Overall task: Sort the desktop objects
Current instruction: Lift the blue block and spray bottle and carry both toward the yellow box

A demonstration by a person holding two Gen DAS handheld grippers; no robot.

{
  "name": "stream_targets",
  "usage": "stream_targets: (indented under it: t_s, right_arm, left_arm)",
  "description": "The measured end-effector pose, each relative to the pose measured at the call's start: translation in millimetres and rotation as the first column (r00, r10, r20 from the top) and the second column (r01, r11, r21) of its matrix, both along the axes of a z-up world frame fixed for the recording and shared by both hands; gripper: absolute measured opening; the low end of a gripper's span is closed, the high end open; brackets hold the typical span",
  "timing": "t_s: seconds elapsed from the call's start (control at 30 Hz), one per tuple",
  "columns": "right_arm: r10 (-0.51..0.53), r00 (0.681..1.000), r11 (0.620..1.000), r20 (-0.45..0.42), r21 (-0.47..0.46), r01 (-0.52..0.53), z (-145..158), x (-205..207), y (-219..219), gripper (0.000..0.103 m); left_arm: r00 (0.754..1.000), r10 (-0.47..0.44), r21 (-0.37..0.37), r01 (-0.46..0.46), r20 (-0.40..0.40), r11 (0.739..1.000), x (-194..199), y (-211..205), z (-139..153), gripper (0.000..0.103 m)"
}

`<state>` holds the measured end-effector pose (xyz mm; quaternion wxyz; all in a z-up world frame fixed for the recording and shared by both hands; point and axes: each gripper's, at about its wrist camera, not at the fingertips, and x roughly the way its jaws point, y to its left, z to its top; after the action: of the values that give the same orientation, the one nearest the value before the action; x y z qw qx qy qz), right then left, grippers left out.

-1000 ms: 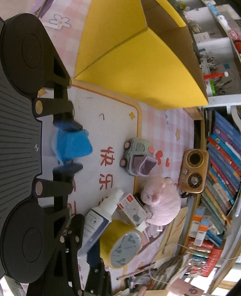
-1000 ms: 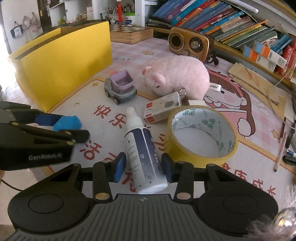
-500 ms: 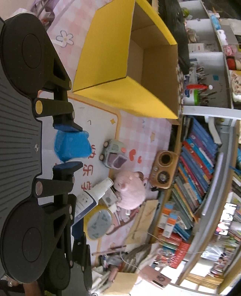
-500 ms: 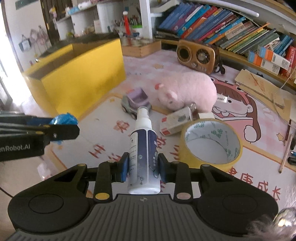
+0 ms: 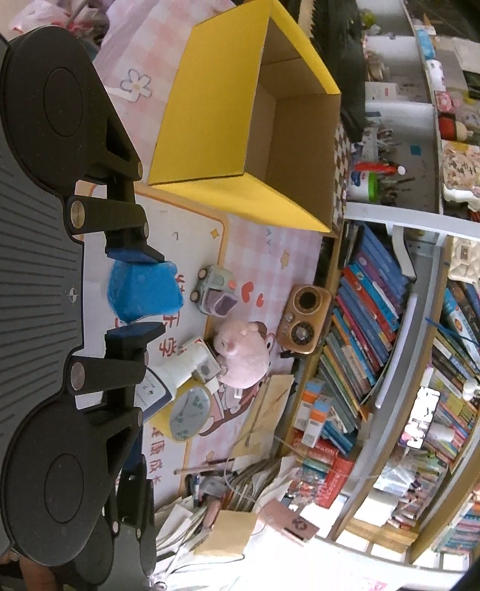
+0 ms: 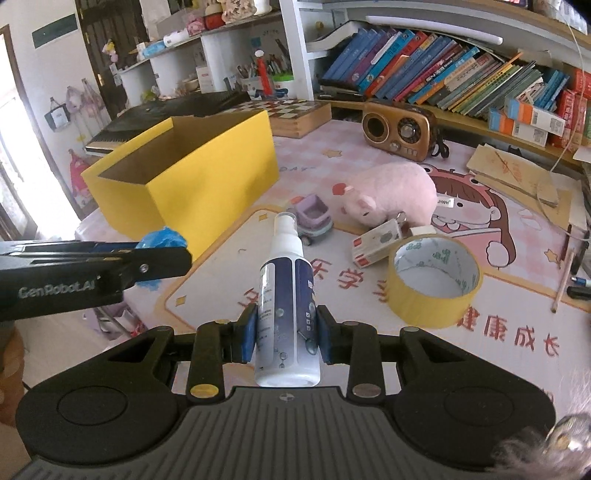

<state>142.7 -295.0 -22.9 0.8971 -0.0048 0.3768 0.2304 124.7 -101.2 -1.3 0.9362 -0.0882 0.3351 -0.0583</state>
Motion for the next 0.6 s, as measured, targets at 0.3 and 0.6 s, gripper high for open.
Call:
stream_targets:
  t_s: [0.3,0.6]
  right_arm:
    - [-0.073,0.997,0.997,0.010,-0.013,0.073,5.7,-28.3,33.4,0.030]
    - [-0.089,0.996,0.995,0.002,-0.037,0.090,6.1,-67.7,90.3,0.030]
  left_arm:
    - [0.999,-0.046,-0.020,0.047,0.014,0.999,-32.5,40.1,0.7,0.031]
    - [0.998,-0.067,-0.038,0.067,-0.020,0.997,-68.2,93.8,-4.1,0.031]
